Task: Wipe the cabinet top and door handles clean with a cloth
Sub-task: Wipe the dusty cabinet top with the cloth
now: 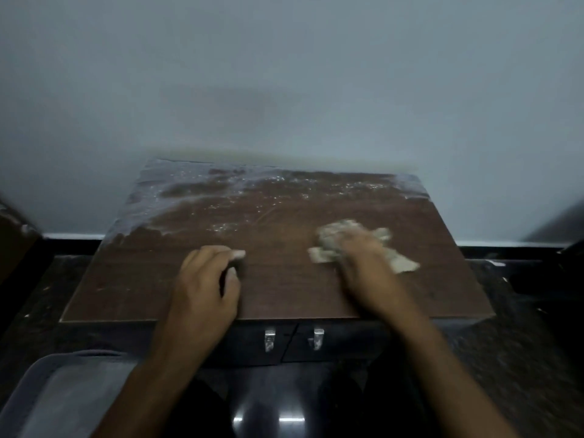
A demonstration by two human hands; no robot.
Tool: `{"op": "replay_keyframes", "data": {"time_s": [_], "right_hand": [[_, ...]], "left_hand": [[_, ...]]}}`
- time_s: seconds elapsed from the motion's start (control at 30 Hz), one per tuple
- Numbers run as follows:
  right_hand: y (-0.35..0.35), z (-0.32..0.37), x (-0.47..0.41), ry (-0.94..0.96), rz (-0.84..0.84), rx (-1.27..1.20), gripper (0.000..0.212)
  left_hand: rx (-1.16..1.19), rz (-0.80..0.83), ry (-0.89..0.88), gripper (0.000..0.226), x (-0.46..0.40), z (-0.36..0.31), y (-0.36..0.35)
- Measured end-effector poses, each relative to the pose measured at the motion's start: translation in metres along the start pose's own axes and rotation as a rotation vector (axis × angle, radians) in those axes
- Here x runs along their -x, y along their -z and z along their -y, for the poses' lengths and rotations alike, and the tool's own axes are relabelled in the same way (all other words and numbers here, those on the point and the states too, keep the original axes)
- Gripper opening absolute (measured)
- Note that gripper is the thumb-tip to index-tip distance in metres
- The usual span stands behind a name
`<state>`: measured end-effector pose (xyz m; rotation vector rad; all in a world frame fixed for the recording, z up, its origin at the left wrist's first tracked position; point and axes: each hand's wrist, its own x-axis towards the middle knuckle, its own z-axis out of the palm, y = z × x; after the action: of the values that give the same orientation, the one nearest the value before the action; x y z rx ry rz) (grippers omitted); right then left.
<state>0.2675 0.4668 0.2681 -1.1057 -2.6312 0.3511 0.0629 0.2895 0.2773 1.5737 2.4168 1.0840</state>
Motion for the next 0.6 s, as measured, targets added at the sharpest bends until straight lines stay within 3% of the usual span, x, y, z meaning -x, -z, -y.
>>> {"op": "replay_keyframes", "data": {"time_s": [0.1, 0.2, 0.27, 0.43, 0.5, 0.6], "right_hand": [[0.038, -0.088, 0.023, -0.289, -0.079, 0.068, 0.044], [0.041, -0.094, 0.032, -0.409, -0.138, 0.116, 0.047], [0.025, -0.057, 0.028, -0.366, -0.133, 0.091, 0.037], [-0.022, 0.028, 0.032, 0.009, -0.084, -0.013, 0.038], [-0.012, 0.015, 0.036, 0.062, -0.076, -0.062, 0.039], [0.013, -0.040, 0.048, -0.054, -0.097, -0.019, 0.040]], "left_hand": [[0.040, 0.062, -0.074, 0.028, -0.006, -0.020, -0.019], [0.043, 0.108, -0.130, 0.027, -0.011, -0.036, -0.038], [0.029, 0.122, -0.174, 0.028, -0.016, -0.045, -0.050], [-0.010, 0.170, -0.205, 0.033, -0.030, -0.068, -0.069], [-0.010, 0.170, -0.197, 0.037, -0.032, -0.072, -0.072], [-0.004, 0.188, -0.245, 0.038, -0.030, -0.080, -0.075]]}}
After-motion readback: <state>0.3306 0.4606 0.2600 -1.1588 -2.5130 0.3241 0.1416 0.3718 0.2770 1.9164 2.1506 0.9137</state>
